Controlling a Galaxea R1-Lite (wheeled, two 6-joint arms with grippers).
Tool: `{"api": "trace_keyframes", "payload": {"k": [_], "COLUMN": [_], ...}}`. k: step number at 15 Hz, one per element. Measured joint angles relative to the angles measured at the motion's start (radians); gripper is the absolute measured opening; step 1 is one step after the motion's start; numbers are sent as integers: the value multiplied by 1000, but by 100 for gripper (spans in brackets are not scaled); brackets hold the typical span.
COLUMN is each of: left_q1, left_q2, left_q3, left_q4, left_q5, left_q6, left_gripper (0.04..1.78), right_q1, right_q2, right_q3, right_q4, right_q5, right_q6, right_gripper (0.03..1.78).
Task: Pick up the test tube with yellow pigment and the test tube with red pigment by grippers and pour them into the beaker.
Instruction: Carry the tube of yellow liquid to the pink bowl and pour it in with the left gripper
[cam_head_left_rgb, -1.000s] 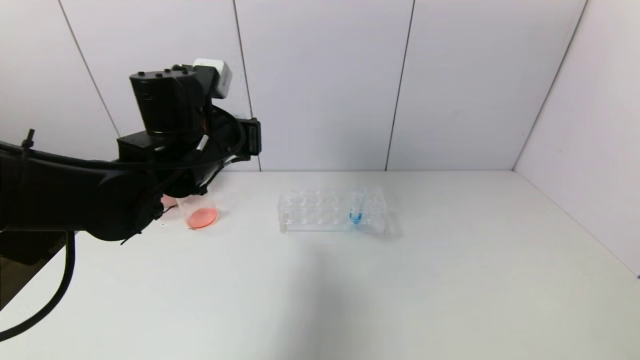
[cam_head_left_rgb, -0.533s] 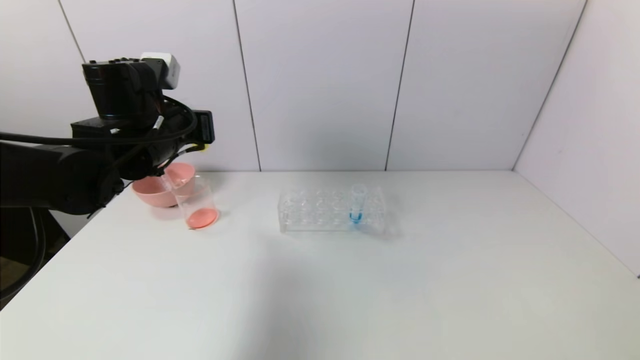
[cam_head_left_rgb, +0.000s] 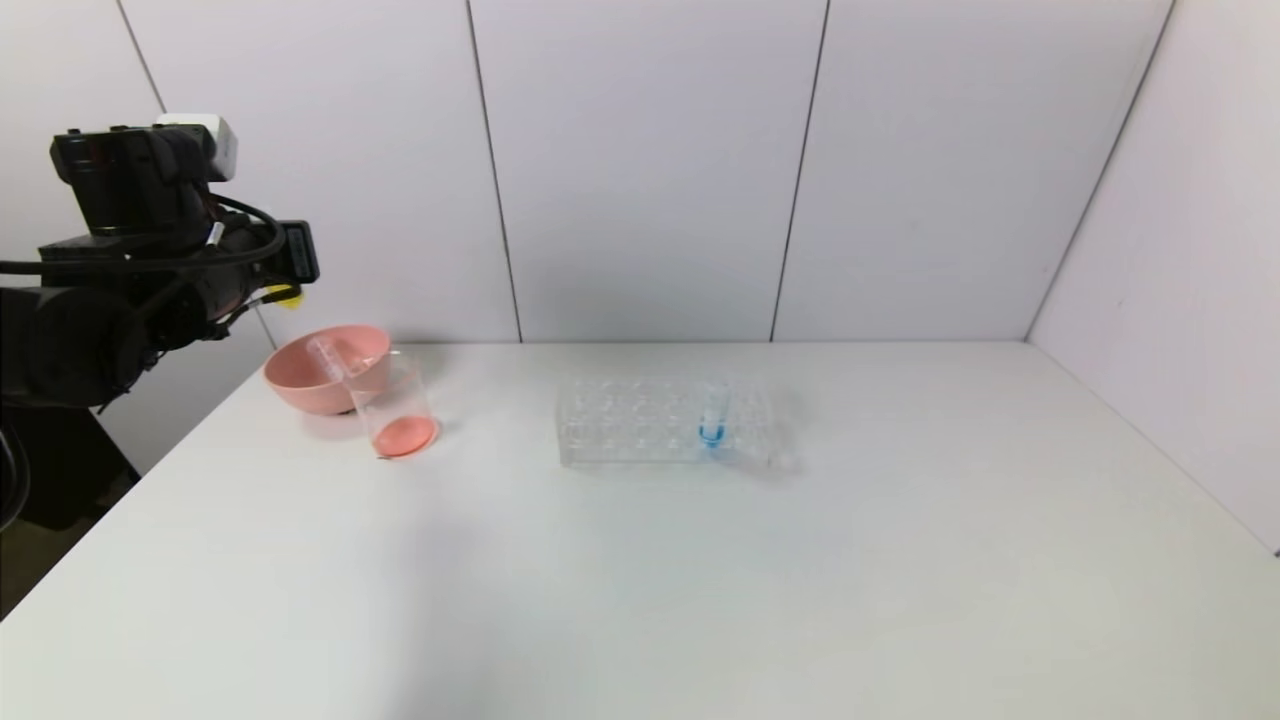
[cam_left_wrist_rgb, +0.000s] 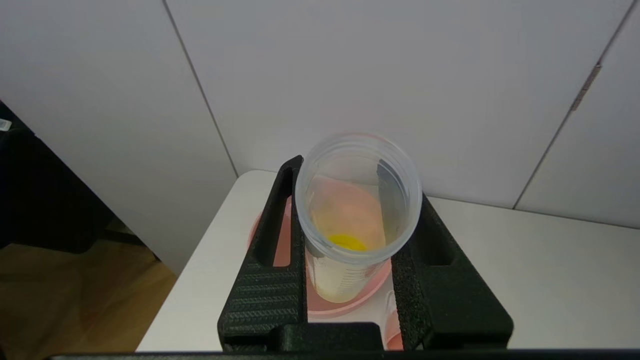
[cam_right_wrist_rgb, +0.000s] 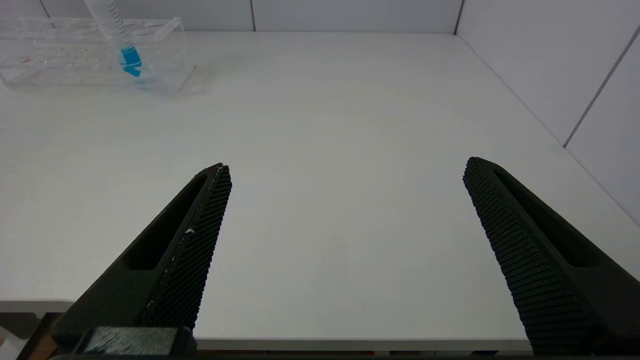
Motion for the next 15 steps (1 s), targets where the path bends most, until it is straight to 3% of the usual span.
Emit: {"api": "trace_keyframes", "payload": {"k": [5, 9, 15], "left_q1": [118, 125, 123], "left_q2": [14, 43, 99], "left_q3": [64, 93, 163], "left_q4": [-15, -57, -198], "left_q5": [-62, -74, -174], "left_q6": [-8, -10, -75], "left_gripper": [49, 49, 49], "right_q1": [0, 0, 0], "right_q2": [0, 0, 0], "right_q3": [0, 0, 0], "right_q4": [0, 0, 0], "right_q5": [0, 0, 0], "right_q6": [0, 0, 0], "right_gripper": [170, 170, 170]}}
